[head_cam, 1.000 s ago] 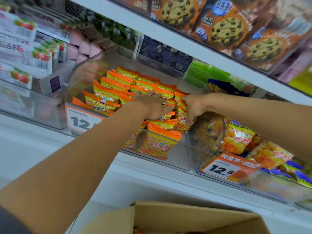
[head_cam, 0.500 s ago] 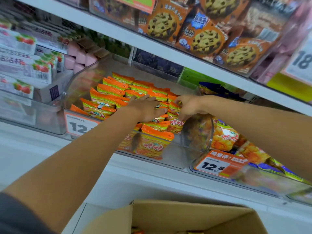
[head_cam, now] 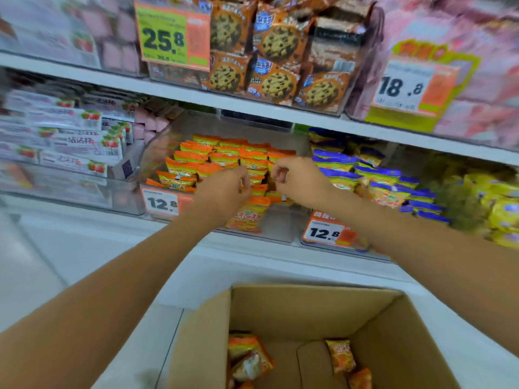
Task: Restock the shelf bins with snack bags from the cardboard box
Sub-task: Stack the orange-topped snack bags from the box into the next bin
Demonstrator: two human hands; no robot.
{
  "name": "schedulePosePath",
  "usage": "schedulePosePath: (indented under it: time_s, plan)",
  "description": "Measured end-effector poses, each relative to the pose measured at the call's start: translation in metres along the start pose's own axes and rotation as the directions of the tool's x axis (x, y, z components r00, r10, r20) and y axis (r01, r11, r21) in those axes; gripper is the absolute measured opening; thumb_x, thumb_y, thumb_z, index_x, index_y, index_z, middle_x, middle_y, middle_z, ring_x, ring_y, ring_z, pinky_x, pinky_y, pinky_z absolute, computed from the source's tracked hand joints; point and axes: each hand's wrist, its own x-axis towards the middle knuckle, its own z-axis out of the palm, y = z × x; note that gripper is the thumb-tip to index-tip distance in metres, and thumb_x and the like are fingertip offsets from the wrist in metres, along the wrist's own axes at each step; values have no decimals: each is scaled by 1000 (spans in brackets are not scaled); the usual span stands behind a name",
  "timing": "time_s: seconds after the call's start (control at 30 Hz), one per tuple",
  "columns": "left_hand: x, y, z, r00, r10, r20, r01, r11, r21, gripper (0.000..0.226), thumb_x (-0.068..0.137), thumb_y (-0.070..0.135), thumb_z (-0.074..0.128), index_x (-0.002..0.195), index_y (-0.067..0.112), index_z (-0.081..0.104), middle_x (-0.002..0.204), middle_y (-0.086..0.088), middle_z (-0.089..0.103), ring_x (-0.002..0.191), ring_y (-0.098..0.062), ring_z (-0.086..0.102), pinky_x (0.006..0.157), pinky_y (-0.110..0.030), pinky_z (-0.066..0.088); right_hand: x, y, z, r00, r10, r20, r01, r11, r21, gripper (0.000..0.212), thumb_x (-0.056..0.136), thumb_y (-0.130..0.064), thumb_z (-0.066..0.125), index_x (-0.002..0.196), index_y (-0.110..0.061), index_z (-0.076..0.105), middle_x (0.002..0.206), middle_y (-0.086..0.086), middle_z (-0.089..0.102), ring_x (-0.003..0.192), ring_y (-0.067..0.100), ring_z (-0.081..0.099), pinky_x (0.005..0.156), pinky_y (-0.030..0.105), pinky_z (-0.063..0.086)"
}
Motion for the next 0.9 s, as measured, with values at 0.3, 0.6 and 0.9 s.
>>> schedulePosePath:
  time_s: [0.3,0.6,0.9]
  plan:
    - [-118,42,70,932,-135,338,159,986,-44,5,91,28,58,87,25,60,82,5,64,80,-19,59,68,-31,46,-153,59,39,971,220,93,-236,944,230,14,78,4,59,86,-6,66,79,4,62,71,17,56,66,29,44]
    - [-192,18,216,739,-307,600,349,936,50,5,93,24,61,96,21,62,101,0,64,88,-15,59,78,-36,53,-281,153,136,805,409,430,-515,842,162,15,86,-7,62,95,-17,67,88,-7,60,84,9,57,73,21,43]
    - [-243,-67,319,569,-483,666,425,866,264,55,85,25,70,135,20,46,127,-10,60,111,-32,59,90,-44,53,-323,185,216,607,440,661,-670,731,130,15,84,-3,61,91,-15,67,91,3,66,90,21,63,79,34,51]
